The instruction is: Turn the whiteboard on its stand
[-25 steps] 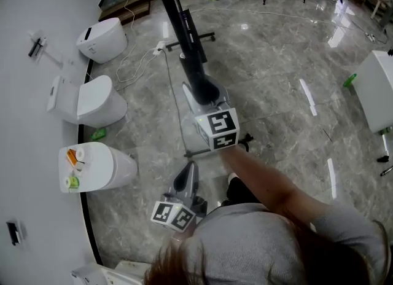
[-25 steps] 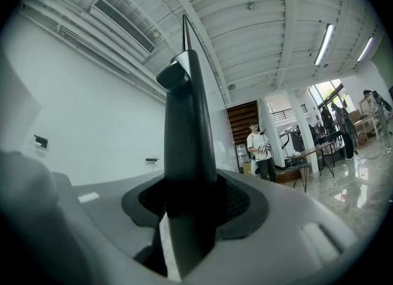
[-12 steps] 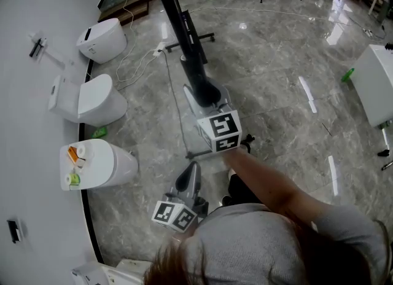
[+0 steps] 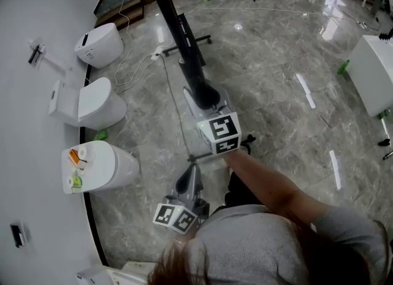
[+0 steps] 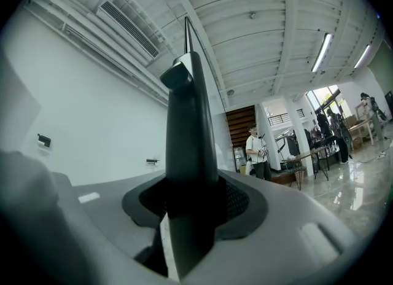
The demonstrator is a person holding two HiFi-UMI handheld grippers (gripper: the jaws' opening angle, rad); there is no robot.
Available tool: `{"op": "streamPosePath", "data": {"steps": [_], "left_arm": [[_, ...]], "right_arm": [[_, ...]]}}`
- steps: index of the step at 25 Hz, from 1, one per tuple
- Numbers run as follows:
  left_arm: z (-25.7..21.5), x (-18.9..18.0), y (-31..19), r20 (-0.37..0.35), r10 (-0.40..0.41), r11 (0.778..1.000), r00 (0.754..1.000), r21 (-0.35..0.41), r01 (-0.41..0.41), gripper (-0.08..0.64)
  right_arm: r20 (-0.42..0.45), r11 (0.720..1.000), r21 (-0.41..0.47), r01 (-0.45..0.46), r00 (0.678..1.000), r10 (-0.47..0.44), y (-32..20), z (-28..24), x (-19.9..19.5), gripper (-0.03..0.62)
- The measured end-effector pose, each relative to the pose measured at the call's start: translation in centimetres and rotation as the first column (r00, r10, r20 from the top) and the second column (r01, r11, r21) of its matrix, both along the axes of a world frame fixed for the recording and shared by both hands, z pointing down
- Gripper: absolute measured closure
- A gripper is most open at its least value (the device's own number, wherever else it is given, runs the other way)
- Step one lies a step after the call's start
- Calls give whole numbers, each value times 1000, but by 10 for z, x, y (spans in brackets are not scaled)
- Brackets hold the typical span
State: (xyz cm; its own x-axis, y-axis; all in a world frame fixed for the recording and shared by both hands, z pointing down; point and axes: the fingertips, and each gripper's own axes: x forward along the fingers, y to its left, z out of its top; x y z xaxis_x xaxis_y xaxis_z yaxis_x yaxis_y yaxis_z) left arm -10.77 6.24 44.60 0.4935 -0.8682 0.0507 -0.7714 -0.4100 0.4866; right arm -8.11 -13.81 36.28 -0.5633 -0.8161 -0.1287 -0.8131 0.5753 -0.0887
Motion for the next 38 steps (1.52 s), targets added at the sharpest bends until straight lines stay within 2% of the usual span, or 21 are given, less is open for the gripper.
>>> {"op": "streamPosePath", "data": {"steps": [15, 20, 26, 31, 38], "left_arm": [[5, 8, 36, -10, 35, 999, 999, -19, -35, 558], [-2, 3, 39, -4, 3, 1000, 1000, 0, -3, 558], [-5, 18, 48, 8, 25, 1000, 1000, 6, -25, 558], [-1, 23, 63, -12, -26, 1000, 1000, -15, 26, 558], [5, 39, 89, -6, -16, 1000, 1000, -25, 16, 558]], "right_arm": [[9, 1000, 22, -4, 1000, 4, 41, -1, 12, 423], [11, 1000, 19, 1, 1000, -1, 53, -2, 14, 422], [12, 1000, 13, 12, 1000, -12, 66, -1, 20, 419], [8, 999, 14, 31, 999, -32, 78, -1, 26, 416], [5, 999, 14, 52, 999, -52, 103, 0, 28, 407]]}}
